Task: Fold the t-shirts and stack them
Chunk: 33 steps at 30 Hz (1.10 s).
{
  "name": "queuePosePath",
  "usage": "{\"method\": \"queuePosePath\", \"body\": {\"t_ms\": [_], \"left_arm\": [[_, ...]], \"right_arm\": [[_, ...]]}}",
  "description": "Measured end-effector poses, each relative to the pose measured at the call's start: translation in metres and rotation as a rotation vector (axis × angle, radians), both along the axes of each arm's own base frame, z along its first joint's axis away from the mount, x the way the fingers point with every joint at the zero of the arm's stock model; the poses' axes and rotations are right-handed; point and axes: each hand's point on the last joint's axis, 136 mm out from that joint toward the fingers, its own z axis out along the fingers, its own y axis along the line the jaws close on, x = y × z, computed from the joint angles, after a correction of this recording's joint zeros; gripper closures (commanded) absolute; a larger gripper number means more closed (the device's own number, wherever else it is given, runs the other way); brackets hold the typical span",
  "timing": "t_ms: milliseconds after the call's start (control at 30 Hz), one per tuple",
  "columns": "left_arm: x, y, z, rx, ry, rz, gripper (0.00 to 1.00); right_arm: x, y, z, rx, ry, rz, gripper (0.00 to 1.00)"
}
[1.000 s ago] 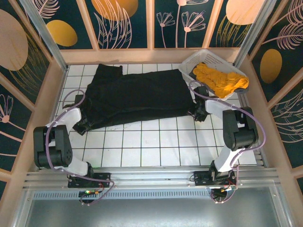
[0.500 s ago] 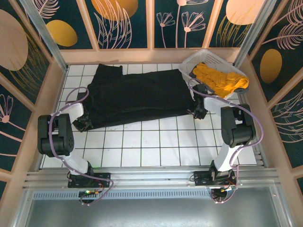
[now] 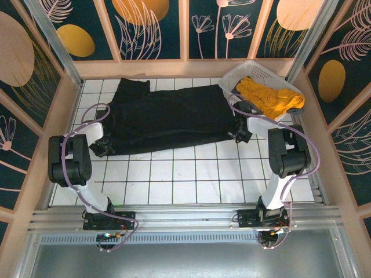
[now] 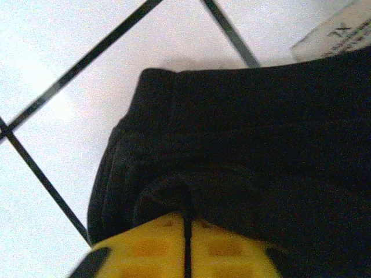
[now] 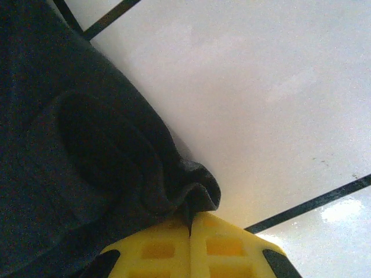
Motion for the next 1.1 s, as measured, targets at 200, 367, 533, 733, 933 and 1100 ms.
{"method": "queuePosePath", "body": {"t_ms": [200, 367, 533, 733, 933, 1100], "left_arm": [[0.000, 0.002, 0.000, 0.012, -0.010, 0.008, 1.00], [-0.026, 0.001, 0.000, 0.018, -0.023, 0.027, 1.00], [-0.064, -0.001, 0.000, 0.017, 0.000, 0.060, 1.00], [-0.108, 0.001, 0.001, 0.038, 0.051, 0.106, 0.89], [-0.121, 0.005, 0.009, 0.056, 0.066, 0.149, 0.41], [-0.094, -0.011, 0.044, -0.049, -0.110, 0.183, 0.39]], "right_arm": [[-0.010, -0.001, 0.000, 0.004, 0.019, -0.013, 1.00], [-0.037, -0.001, -0.001, 0.011, 0.069, -0.015, 1.00], [-0.087, -0.007, -0.002, 0.015, 0.165, -0.017, 1.00], [-0.153, -0.009, -0.004, 0.074, 0.277, -0.019, 1.00], [-0.182, -0.008, -0.006, 0.106, 0.345, -0.036, 0.61], [-0.175, -0.009, 0.014, 0.094, 0.317, -0.025, 0.53]]}}
